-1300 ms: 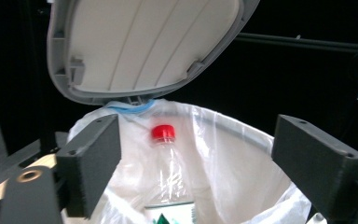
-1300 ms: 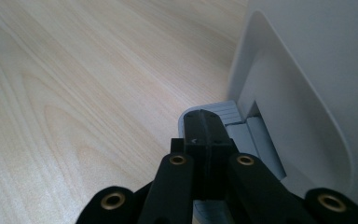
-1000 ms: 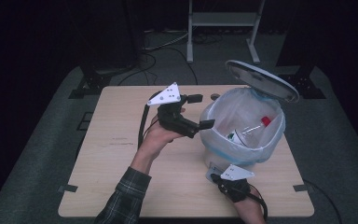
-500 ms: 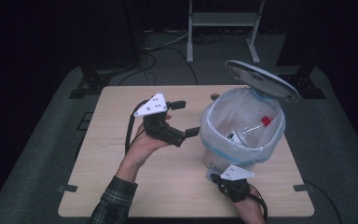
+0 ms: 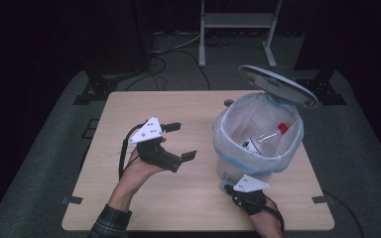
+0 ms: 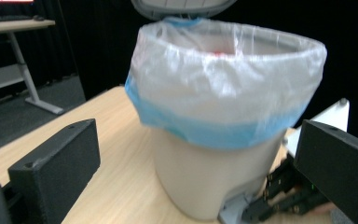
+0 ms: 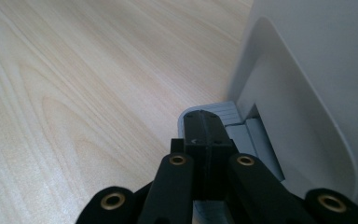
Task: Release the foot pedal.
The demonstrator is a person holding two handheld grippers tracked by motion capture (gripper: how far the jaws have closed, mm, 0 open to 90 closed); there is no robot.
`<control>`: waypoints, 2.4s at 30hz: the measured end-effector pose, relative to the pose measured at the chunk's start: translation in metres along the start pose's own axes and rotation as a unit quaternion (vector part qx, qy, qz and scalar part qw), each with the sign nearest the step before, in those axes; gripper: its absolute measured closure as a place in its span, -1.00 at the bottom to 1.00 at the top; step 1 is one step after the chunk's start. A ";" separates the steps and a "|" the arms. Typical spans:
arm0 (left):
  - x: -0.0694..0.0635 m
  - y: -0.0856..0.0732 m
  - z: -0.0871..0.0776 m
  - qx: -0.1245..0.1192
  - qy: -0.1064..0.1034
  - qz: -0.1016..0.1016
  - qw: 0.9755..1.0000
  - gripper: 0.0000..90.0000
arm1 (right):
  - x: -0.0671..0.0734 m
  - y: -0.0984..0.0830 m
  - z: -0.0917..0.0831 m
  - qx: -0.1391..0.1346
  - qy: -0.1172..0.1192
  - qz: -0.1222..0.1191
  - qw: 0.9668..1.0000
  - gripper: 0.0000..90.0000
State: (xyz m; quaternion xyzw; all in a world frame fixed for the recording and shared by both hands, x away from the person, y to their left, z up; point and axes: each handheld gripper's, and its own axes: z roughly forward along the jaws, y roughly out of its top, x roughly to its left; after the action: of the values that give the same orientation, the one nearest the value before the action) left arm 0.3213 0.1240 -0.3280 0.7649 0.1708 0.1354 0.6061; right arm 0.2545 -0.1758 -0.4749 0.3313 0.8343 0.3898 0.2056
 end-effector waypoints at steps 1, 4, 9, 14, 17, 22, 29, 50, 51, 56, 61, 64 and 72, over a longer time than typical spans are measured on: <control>0.000 -0.003 -0.002 0.001 0.001 0.000 1.000 -1.00 | 0.000 0.000 0.000 -0.001 0.000 0.000 1.000 1.00; -0.002 -0.012 -0.007 0.008 0.007 -0.001 1.000 -1.00 | 0.001 0.001 -0.002 -0.002 0.007 -0.003 1.000 1.00; -0.006 -0.027 -0.015 0.020 0.016 -0.003 1.000 -1.00 | 0.004 0.003 -0.009 -0.013 0.009 -0.002 1.000 1.00; -0.007 -0.040 -0.024 0.029 0.024 -0.003 0.999 -1.00 | 0.004 0.005 -0.018 -0.040 0.015 0.001 0.999 0.88; -0.007 -0.048 -0.031 0.034 0.032 -0.006 0.999 -1.00 | 0.004 0.005 -0.021 -0.045 0.018 0.002 0.999 0.76; -0.008 -0.065 -0.044 0.045 0.044 -0.012 0.998 -1.00 | 0.004 0.003 -0.026 -0.055 0.026 0.002 0.998 0.56; -0.011 -0.095 -0.053 0.073 0.055 -0.027 0.995 -1.00 | 0.002 -0.003 -0.037 -0.053 0.033 0.017 0.998 0.26; -0.015 -0.143 -0.081 0.141 0.091 -0.032 0.985 -1.00 | -0.021 -0.040 -0.078 -0.039 -0.007 0.063 0.997 0.03; -0.015 -0.145 -0.083 0.143 0.092 -0.033 0.985 -1.00 | -0.023 -0.042 -0.079 -0.037 -0.011 0.066 0.997 0.03; -0.012 -0.155 -0.087 0.170 0.109 -0.033 0.979 -1.00 | -0.037 -0.051 -0.084 -0.027 -0.035 0.075 0.996 -0.03; -0.007 -0.163 -0.087 0.199 0.115 -0.034 0.973 -1.00 | -0.053 -0.058 -0.083 -0.010 -0.053 0.097 0.994 -0.23; -0.004 -0.167 -0.088 0.210 0.123 -0.035 0.969 -1.00 | -0.062 -0.062 -0.082 -0.002 -0.065 0.110 0.992 -0.35; 0.003 -0.176 -0.091 0.233 0.131 -0.042 0.963 -1.00 | -0.083 -0.069 -0.079 0.009 -0.078 0.125 0.989 -0.58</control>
State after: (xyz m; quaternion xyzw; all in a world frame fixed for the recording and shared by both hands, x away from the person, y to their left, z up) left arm 0.2692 0.2417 -0.4784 0.8527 0.3078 0.1649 0.3885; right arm 0.2373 -0.3082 -0.4737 0.4645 0.7709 0.3779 0.2169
